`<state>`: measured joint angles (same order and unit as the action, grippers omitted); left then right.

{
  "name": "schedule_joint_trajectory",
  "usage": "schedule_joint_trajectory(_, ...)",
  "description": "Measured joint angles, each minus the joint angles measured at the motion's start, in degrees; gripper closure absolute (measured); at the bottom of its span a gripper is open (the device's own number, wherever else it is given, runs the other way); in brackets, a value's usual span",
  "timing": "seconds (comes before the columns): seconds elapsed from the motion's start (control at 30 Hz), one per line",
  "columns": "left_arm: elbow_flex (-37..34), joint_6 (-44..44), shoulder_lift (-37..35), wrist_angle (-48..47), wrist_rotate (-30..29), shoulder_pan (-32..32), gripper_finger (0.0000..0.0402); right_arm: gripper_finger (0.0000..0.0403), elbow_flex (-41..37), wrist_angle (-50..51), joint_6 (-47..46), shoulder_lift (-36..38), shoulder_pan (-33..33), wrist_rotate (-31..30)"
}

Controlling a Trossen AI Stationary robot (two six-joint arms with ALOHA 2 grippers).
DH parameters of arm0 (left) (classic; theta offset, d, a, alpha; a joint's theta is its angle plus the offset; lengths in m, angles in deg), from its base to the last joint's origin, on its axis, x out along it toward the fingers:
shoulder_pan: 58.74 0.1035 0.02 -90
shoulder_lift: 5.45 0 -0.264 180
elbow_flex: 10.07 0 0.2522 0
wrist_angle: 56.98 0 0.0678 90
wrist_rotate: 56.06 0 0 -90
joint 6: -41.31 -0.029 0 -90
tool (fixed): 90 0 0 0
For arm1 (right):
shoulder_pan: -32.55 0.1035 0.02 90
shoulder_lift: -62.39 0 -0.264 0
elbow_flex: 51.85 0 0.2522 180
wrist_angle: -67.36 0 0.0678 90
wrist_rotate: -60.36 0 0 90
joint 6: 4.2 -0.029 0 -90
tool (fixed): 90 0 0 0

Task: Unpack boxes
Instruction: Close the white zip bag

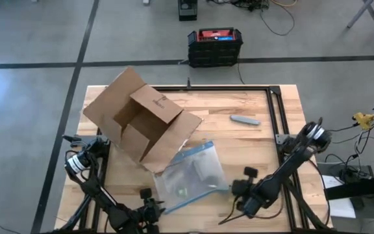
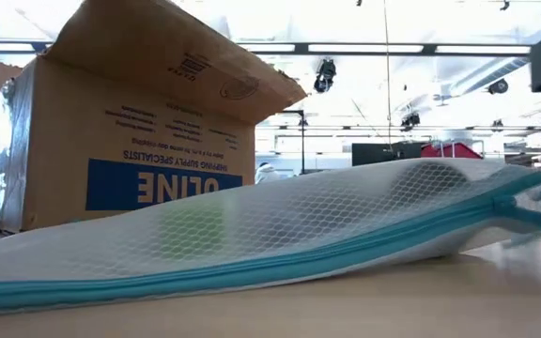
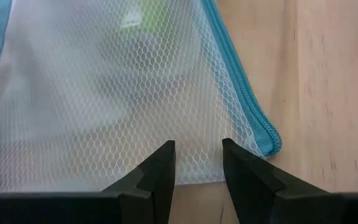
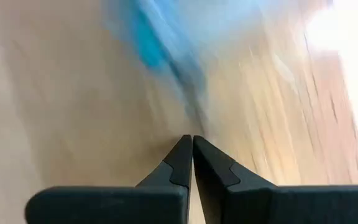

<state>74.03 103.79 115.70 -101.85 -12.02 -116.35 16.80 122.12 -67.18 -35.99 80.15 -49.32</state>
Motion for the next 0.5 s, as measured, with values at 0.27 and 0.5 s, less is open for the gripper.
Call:
schedule_joint_trajectory(0.27, 0.0, 1.0, -0.2, -0.9, -0.7, 0.0, 0.0283, 0.0403, -6.1, -3.6, -9.0, 11.0, 4.9, -6.3)
schedule_joint_trajectory(0.5, 1.1, -1.4, -2.9, -2.3, 0.7, 1.6, 0.0283, 0.0403, -6.1, -25.1, 4.8, 9.1, 4.6, -12.7)
